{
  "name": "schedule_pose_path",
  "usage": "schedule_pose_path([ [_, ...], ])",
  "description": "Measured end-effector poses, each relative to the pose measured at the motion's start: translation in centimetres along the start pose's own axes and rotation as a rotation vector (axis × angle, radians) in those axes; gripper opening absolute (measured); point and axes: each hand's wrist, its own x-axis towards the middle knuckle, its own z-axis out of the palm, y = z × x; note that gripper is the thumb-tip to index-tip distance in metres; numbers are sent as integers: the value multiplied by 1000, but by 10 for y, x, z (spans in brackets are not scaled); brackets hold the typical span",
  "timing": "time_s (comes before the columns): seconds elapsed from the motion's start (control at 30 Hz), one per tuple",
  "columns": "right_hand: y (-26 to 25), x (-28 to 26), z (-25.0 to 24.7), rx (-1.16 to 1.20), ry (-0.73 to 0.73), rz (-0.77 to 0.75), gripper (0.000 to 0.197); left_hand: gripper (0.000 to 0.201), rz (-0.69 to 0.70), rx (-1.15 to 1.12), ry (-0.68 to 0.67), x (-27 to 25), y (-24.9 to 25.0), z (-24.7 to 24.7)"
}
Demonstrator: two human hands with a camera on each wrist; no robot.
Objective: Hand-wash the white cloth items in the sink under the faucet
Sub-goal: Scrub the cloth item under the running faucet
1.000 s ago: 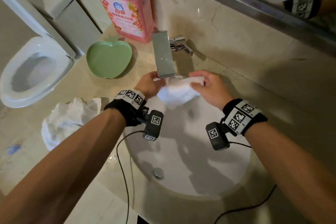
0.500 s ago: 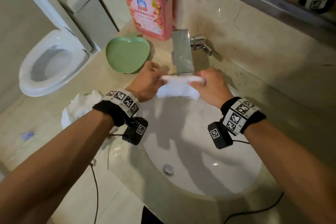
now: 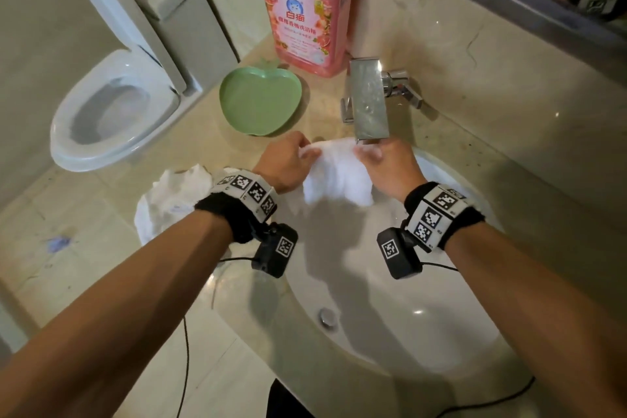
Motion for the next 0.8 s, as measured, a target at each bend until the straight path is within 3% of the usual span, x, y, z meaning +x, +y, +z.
schedule_pose_path([
  [0.07,-1,-7,2,52,-15,38,14,22,-83,-213,-42,2,13,12],
  [0.17,-4,-20,2,135,-78,-58,36,22,-109,-378,-78,6,32,27],
  [0.23,0,-19,4,78,-98,-80,41,19,-103,-457,-165,8,42,33],
  [0.3,7,-15,0,-23,-80,-9,48,9,-71,-501,-286,9,46,34],
  [0.4,20,-12,-9,109,-45,87,47,31,56,-338,-361,14,34,34],
  [0.53,25,-15,-24,386,-36,137,45,82,198,-210,-401,17,24,44],
  [0.63,26,-16,-32,525,-93,125,56,84,198,-334,-512,21,31,59],
  [0.7,28,-17,-38,552,-126,89,56,81,174,-197,-425,25,37,66],
  [0.8,36,-17,-49,462,-187,75,48,62,196,159,-256,30,36,69],
])
